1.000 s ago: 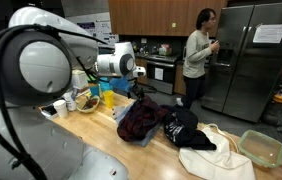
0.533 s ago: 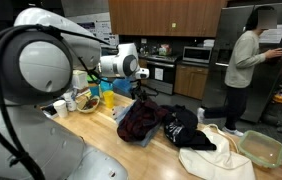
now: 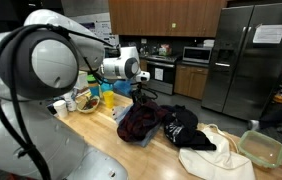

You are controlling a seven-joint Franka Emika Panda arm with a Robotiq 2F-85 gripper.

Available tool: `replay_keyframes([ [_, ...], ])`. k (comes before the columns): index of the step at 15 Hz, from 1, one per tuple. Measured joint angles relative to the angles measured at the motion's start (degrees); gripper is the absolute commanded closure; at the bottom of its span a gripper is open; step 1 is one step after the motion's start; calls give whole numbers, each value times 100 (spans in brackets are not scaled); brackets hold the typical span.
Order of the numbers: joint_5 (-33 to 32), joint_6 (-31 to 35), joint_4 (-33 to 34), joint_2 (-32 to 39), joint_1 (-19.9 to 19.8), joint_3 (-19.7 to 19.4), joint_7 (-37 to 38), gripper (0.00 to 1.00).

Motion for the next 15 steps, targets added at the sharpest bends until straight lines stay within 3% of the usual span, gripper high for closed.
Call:
replay_keyframes([
  [4,2,0,0,58,1,-1,32,56],
  [8,3,0,2,66,4,-1,38,90],
  [10,4,1,6,66,11,0,39,95],
  [15,6,4,101,18,135,17,39,85],
])
